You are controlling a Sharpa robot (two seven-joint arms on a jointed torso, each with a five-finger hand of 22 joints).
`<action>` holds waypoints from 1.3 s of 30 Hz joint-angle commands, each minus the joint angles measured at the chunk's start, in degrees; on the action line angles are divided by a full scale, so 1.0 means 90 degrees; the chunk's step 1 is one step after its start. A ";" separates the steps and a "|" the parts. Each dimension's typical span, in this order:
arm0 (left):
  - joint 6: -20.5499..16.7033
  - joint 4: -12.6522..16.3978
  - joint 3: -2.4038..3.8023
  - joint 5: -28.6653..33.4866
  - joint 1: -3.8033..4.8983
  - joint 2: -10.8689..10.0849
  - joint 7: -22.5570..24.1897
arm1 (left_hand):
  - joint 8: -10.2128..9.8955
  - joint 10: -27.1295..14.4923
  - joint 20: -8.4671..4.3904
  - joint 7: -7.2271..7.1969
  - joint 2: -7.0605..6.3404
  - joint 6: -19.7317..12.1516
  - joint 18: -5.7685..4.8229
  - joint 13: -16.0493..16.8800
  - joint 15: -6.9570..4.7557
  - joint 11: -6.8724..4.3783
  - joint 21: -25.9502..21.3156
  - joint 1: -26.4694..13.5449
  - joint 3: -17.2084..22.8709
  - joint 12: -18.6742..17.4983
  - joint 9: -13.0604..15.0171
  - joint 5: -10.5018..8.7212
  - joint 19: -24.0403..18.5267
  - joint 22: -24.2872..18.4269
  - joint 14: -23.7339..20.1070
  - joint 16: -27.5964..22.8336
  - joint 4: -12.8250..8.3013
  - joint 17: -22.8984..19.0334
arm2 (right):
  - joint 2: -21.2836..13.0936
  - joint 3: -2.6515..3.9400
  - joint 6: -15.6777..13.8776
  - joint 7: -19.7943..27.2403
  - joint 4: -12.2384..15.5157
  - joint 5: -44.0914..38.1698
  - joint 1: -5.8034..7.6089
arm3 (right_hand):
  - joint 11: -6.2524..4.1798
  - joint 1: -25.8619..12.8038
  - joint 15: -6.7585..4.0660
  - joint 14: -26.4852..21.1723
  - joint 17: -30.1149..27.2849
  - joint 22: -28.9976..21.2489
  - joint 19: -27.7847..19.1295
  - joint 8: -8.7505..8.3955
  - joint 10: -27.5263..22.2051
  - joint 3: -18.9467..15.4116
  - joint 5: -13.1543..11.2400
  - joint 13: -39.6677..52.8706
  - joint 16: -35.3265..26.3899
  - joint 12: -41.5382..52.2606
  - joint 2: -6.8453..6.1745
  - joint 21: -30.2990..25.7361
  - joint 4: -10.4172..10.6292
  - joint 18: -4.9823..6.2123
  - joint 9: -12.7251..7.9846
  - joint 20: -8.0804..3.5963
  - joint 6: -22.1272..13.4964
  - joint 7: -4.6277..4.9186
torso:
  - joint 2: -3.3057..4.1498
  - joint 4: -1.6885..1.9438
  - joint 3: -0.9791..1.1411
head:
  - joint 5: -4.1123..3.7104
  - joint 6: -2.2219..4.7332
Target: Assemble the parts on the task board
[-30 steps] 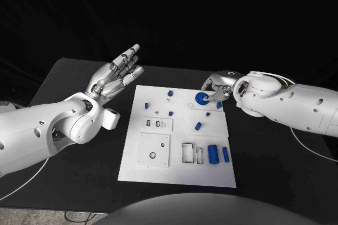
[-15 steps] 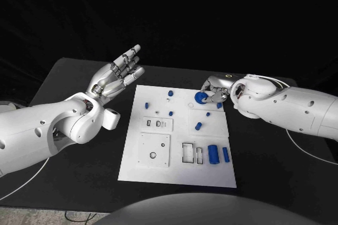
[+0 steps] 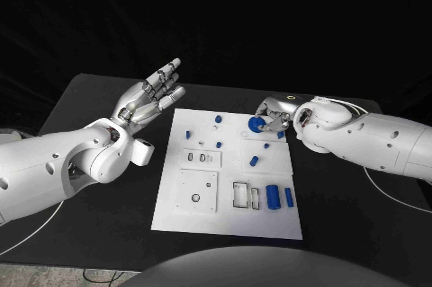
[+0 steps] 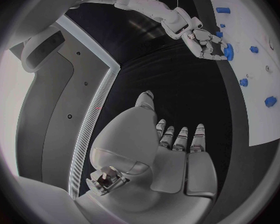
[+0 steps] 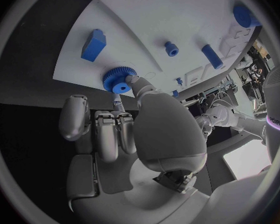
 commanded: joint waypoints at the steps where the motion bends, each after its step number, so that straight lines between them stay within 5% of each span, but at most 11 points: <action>1: 0.0159 0.0002 0.0002 0.0045 -0.0001 0.0004 0.0025 | 0.0008 -0.0010 0.0054 0.0031 0.0013 -0.0016 0.0062 -0.0009 0.0049 0.0033 0.0024 0.0077 0.0035 -0.0023 0.0000 0.0031 0.0012 0.0006 0.0017 -0.0023 -0.0003 -0.0007 | -0.0021 -0.0053 0.0046 0.0029 0.0030 -0.0143 -0.0074 | -0.0054 0.0002 -0.0061 0.0630 0.1610 0.0044 0.0051 0.1051 0.0668 0.0145 0.0135 0.1675 -0.0029 0.0024 0.0017 0.0023 -0.0135 -0.0051 0.1263 -0.0025 0.0194 -0.0197 | 0.0000 -0.0008 -0.0005 | 0.0020 0.0000; 7: 0.0176 0.0006 0.0001 0.0049 -0.0001 -0.0012 0.0010 | 0.0009 -0.0010 0.0056 0.0033 0.0014 -0.0014 0.0062 -0.0009 0.0052 0.0036 0.0025 0.0081 0.0037 -0.0023 0.0000 0.0033 0.0013 0.0006 0.0017 -0.0023 -0.0005 -0.0007 | -0.0085 -0.0050 -0.0045 0.0053 0.0328 0.0174 0.0077 | -0.0054 -0.0199 -0.0074 0.0656 0.1663 0.0149 0.0146 0.1304 0.0668 0.0218 0.0479 0.1675 0.0011 0.0024 -0.0038 0.0093 -0.0049 -0.0076 0.1599 -0.0032 0.0098 -0.0238 | 0.0002 0.0016 -0.0002 | 0.0015 0.0000; 14: 0.0185 0.0006 0.0000 0.0050 -0.0002 -0.0013 -0.0010 | 0.0009 -0.0010 0.0061 0.0035 0.0016 -0.0014 0.0062 -0.0009 0.0059 0.0044 0.0027 0.0087 0.0040 -0.0023 0.0000 0.0037 0.0016 0.0007 0.0017 -0.0023 -0.0007 -0.0007 | -0.0077 -0.0046 0.0039 0.0056 0.0727 0.0760 0.0397 | -0.0020 -0.0407 -0.0053 0.0661 0.1676 0.0258 0.0249 0.1374 0.0668 0.0311 0.0739 0.1675 0.0021 0.0024 -0.0087 0.0182 0.0080 -0.0104 0.1748 -0.0020 0.0040 -0.0232 | -0.0003 0.0016 -0.0012 | 0.0003 0.0000; 20: 0.0197 -0.0014 0.0000 0.0050 -0.0002 0.0016 -0.0017 | 0.0009 -0.0010 0.0066 0.0035 0.0017 -0.0014 0.0062 -0.0009 0.0067 0.0053 0.0028 0.0094 0.0044 -0.0023 0.0001 0.0041 0.0018 0.0007 0.0017 -0.0023 -0.0009 -0.0007 | 0.0112 -0.0045 0.0197 0.0038 0.0835 0.0786 0.0495 | -0.0008 -0.0468 -0.0047 0.0661 0.1676 0.0286 0.0274 0.1353 0.0668 0.0347 0.0785 0.1675 0.0021 0.0024 -0.0105 0.0204 0.0120 -0.0110 0.1764 -0.0016 0.0019 -0.0219 | 0.0007 0.0019 -0.0011 | -0.0006 0.0000; 30: 0.0225 -0.0071 -0.0006 0.0052 -0.0013 0.0084 -0.0010 | 0.0008 -0.0010 0.0077 0.0029 0.0021 -0.0022 0.0062 -0.0009 0.0085 0.0084 0.0031 0.0108 0.0051 -0.0023 0.0000 0.0048 0.0022 0.0008 0.0017 -0.0023 -0.0014 -0.0007 | 0.0792 -0.0044 0.0411 0.0000 0.0465 0.0354 0.0468 | 0.0012 -0.0533 -0.0030 0.0661 0.1676 0.0272 0.0256 0.1262 0.0668 0.0404 0.0784 0.1675 0.0021 0.0024 -0.0137 0.0169 0.0159 -0.0103 0.1754 -0.0003 -0.0052 -0.0190 | -0.0004 0.0042 -0.0010 | -0.0040 0.0000; 39: 0.0226 -0.0067 -0.0007 0.0052 -0.0016 0.0090 -0.0005 | 0.0008 -0.0010 0.0080 0.0028 0.0022 -0.0022 0.0062 -0.0009 0.0090 0.0092 0.0034 0.0112 0.0053 -0.0023 0.0000 0.0051 0.0025 0.0009 0.0017 -0.0023 -0.0015 -0.0007 | 0.1227 -0.0043 0.0522 -0.0070 0.0045 0.0088 0.0325 | 0.0039 -0.0558 -0.0003 0.0655 0.1661 0.0196 0.0168 0.1124 0.0668 0.0493 0.0753 0.1675 0.0009 0.0024 -0.0168 0.0049 0.0165 -0.0075 0.1724 0.0020 -0.0132 -0.0151 | 0.0003 0.0014 -0.0004 | 0.0017 0.0000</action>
